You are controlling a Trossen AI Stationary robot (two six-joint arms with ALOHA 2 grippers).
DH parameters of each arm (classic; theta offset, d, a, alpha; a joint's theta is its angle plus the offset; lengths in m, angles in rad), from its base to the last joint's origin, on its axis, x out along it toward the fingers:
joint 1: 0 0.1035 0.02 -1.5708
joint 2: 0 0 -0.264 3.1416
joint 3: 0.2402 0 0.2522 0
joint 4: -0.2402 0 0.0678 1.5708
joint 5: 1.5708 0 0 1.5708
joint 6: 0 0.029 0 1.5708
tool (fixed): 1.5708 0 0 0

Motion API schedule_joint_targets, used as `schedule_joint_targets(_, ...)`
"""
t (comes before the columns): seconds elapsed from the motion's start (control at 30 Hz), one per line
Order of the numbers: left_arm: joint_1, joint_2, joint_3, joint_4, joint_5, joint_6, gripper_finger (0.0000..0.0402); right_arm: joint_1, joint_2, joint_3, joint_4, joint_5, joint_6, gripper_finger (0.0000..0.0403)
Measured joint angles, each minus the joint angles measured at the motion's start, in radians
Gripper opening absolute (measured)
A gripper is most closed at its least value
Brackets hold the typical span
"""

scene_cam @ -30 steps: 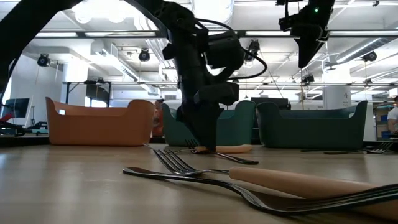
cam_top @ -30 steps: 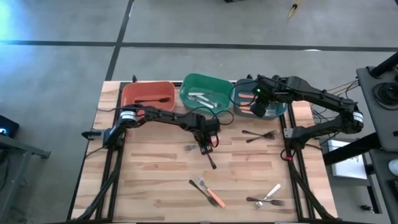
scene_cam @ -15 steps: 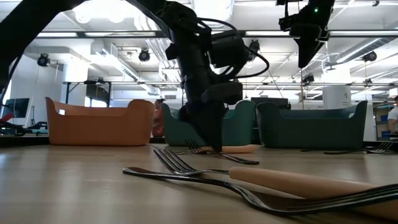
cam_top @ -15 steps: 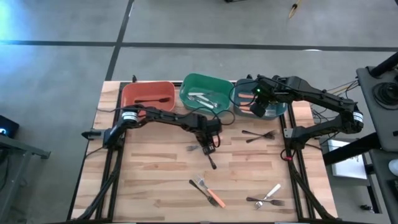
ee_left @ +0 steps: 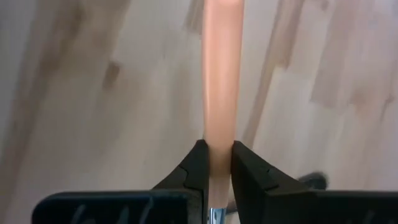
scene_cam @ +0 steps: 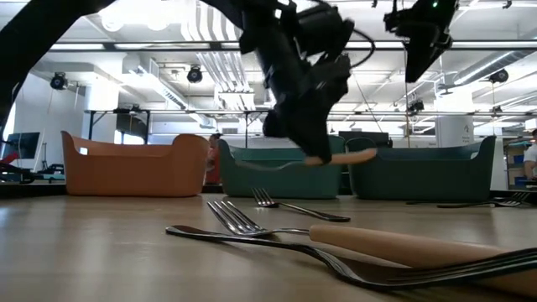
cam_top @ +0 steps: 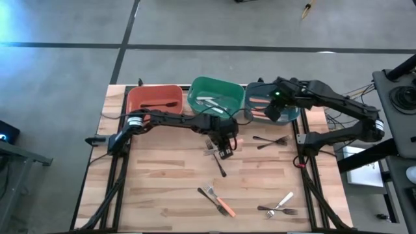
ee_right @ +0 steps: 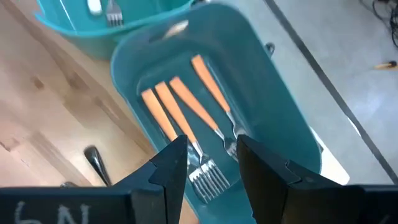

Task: Sort silverware by color (type)
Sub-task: Put the light orange fork into the blue bin

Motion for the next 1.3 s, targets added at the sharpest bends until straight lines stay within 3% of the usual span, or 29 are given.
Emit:
schedule_joint_targets(0.1, -0.001, -0.001, 0.042, 0.028, -0.015, 0.022, 0.0026, 0.0, -0.058, 0.0, 0.035, -0.023, 0.01, 0.0132)
schedule_joint_targets(0.23, 0.001, -0.003, 0.079, 0.128, -0.03, 0.022, 0.0026, 0.0, -0.133, 0.0, 0.136, -0.138, 0.019, 0.0132)
schedule_joint_targets(0.37, 0.014, -0.003, 0.119, 0.183, -0.136, 0.013, 0.0026, 0.0, -0.188, 0.0, 0.244, -0.214, 0.036, 0.0132)
schedule_joint_targets(0.93, 0.077, -0.005, 0.372, 0.218, -0.448, 0.008, 0.0026, 0.0, -0.223, -0.002, 0.504, -0.218, 0.153, 0.0132)
schedule_joint_targets(1.3, 0.107, -0.006, 0.484, 0.197, -0.523, -0.019, 0.0026, 0.0, -0.214, -0.002, 0.605, -0.24, 0.244, 0.0132)
